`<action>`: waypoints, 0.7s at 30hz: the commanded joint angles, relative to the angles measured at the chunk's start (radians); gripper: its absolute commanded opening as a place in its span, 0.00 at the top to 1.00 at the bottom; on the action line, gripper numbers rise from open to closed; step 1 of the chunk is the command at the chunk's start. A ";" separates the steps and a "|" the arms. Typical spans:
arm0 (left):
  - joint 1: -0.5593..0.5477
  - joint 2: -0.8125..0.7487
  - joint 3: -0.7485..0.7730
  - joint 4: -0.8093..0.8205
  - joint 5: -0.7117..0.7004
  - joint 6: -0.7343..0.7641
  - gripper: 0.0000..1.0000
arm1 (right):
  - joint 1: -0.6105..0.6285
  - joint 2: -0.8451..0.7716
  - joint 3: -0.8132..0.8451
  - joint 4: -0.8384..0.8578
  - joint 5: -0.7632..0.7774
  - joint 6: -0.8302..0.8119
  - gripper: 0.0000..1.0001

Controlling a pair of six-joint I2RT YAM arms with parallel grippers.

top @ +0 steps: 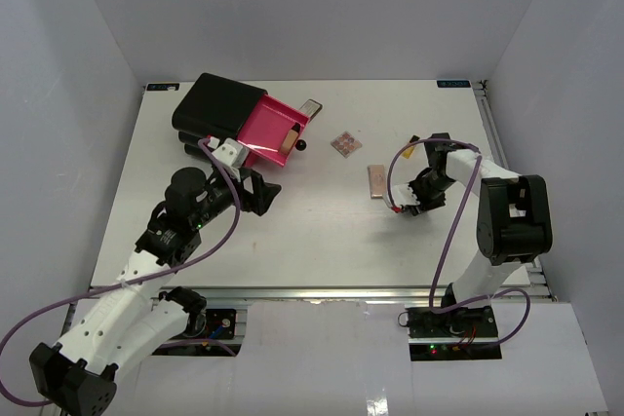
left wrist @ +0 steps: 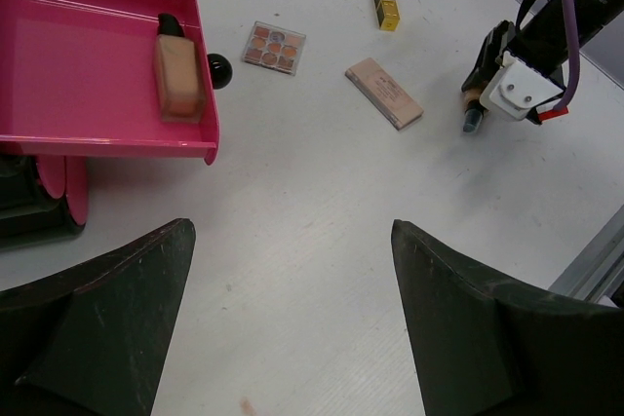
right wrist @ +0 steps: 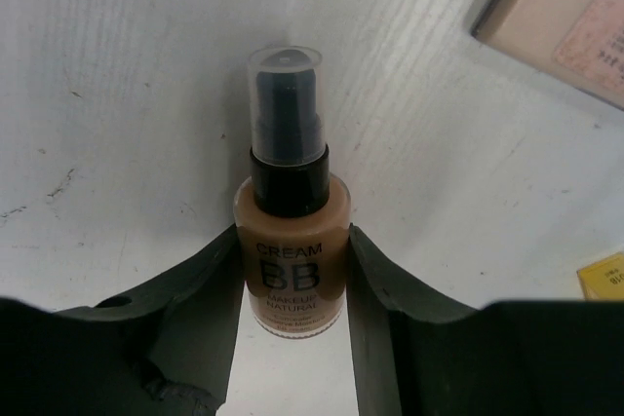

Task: Organize the makeup

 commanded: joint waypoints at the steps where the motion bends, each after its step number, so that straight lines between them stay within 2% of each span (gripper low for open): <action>1: 0.006 -0.045 -0.016 0.025 -0.041 0.017 0.07 | 0.012 0.025 0.024 0.003 0.018 0.010 0.61; 3: 0.006 -0.060 -0.019 0.030 -0.053 0.020 0.07 | 0.013 0.014 0.024 0.001 0.019 0.014 0.71; 6: 0.009 -0.088 -0.030 0.042 -0.076 0.024 0.07 | 0.016 -0.042 0.021 -0.011 0.000 0.012 0.80; 10: 0.016 -0.125 -0.038 0.055 -0.088 0.024 0.07 | 0.046 -0.118 0.077 -0.105 -0.106 0.058 0.84; 14: 0.027 -0.163 -0.046 0.072 -0.089 0.024 0.07 | 0.171 -0.169 0.215 -0.148 -0.217 0.306 0.86; 18: 0.045 -0.213 -0.069 0.103 -0.095 0.024 0.07 | 0.298 -0.133 0.384 -0.092 -0.284 0.753 0.90; 21: 0.051 -0.253 -0.084 0.120 -0.111 0.026 0.07 | 0.379 -0.050 0.588 -0.017 -0.331 1.062 0.92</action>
